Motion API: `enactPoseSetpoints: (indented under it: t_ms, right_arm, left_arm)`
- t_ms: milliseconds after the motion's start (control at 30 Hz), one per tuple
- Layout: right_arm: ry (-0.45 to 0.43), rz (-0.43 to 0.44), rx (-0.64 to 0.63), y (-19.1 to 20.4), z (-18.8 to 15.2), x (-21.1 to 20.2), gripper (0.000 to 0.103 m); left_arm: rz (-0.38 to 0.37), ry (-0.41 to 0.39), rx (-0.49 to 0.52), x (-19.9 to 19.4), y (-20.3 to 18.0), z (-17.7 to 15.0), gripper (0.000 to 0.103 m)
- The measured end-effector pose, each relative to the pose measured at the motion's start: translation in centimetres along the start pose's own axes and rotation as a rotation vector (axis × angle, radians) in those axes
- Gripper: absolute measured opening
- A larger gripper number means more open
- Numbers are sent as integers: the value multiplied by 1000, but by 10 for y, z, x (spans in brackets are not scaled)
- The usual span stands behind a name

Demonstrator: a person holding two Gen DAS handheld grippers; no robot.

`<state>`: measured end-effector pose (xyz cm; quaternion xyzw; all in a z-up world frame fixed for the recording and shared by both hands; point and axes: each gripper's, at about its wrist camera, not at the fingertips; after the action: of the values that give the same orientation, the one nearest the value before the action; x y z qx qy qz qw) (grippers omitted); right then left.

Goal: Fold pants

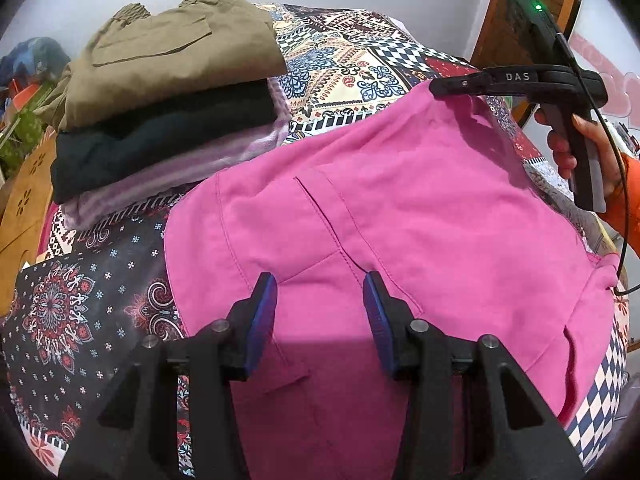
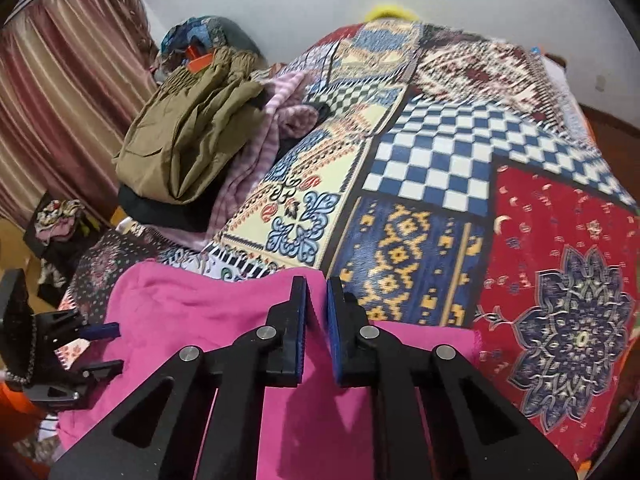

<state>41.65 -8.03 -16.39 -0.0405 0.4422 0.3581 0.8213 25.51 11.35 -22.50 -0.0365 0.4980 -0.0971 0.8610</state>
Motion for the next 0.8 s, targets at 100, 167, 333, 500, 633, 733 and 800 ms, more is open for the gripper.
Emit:
enactPoseSetpoints:
  t_ms: [100,167,333,500,633,733,800]
  right_arm:
    - [-29,-47,6,-1,2,-8,7]
    - [-25,-74,15,-4,4,-8,7]
    - [-20,-228,103,-28,8,-11,7]
    - [-63,-181,83,-21,-3,-56,10]
    - [-69,-148,11,8,-24,-96,17]
    - [-78,-146,-25,26,-39,-117,21]
    - [-83,-148,-46,39,-48,-124,28]
  left_arm:
    - [1,-3,-1,2,0,0,46]
    - [-1,-3,-2,3,0,-1,46]
    - [3,0,-6,3,1,0,47]
    - [54,-3,-30,-10,3,-1,49]
    - [82,-36,-78,-33,9,-6,49]
    - [97,-57,-125,-52,16,-12,55]
    - [119,-81,-156,-66,20,-19,65]
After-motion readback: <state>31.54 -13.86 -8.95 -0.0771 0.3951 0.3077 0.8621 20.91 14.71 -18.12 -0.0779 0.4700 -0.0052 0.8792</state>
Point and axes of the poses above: each gripper's, at about its wrist camera, not at the fingertips, and x roughly the way its jaws point, y to its left, z to its top, and after that the axes turned 8 degrees about -z, right-handed
